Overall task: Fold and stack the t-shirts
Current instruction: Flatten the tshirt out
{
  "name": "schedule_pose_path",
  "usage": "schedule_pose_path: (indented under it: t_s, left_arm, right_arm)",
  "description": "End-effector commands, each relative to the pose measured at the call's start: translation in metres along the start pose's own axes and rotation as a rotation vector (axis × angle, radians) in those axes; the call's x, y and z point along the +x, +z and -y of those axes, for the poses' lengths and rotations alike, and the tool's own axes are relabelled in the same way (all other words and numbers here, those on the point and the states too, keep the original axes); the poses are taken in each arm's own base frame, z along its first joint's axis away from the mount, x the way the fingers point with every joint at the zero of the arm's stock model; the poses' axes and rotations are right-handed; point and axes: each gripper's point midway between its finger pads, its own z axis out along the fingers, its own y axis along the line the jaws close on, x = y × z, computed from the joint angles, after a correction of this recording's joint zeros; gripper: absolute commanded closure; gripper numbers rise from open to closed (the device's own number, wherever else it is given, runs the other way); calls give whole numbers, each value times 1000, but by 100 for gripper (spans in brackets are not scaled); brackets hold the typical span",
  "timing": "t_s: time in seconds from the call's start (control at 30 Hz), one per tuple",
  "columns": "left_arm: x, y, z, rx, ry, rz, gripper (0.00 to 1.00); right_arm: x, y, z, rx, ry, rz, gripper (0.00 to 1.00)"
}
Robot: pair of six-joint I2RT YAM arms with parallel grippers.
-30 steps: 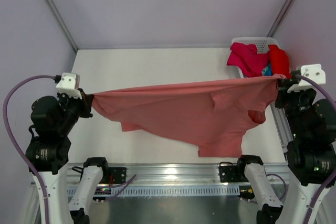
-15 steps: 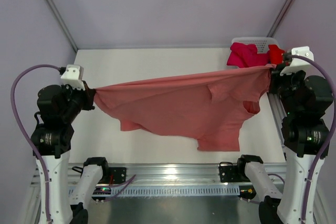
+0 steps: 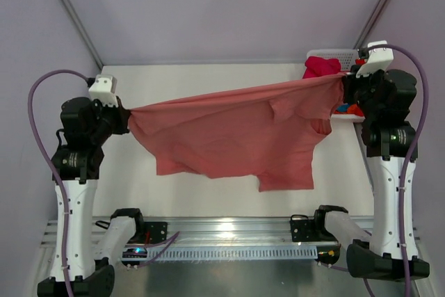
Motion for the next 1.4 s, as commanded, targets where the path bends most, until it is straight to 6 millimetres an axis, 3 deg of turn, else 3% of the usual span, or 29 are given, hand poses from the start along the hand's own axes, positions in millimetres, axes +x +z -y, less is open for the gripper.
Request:
schedule_pose_path:
  t_s: [0.0,0.23,0.43,0.53,0.73,1.0,1.03,1.1,1.37]
  left_arm:
    - [-16,14,-23,-103,3,55,100]
    - [-21,50,-22,-78,-12,56,100]
    - [-18,83,-18,-47,16,27,100]
    - [-18,102,-7,-9,52,19,100]
    - [-21,133,-12,-26,52,-1,100]
    - [-28,159,-16,-55,60,4,100]
    - [-30,161,-20,-73,70,12,100]
    - [-29,168,-23,-86,88,4,100]
    - [-28,191,-29,-118,81,-4,100]
  right_arm:
    - [-37,10,20,87,-17,137,97]
    - [-35,35,17,59,-33,141,97]
    - [-27,65,2,-9,-31,115,97]
    - [-26,75,-3,-27,-42,116,97]
    - [-19,102,-14,-67,-49,97,97]
    - [-3,134,-34,-130,-79,59,97]
    - [-2,141,-49,-162,-85,60,97]
    - [-3,148,-54,-176,-86,61,97]
    - [14,198,-76,-218,-9,9,97]
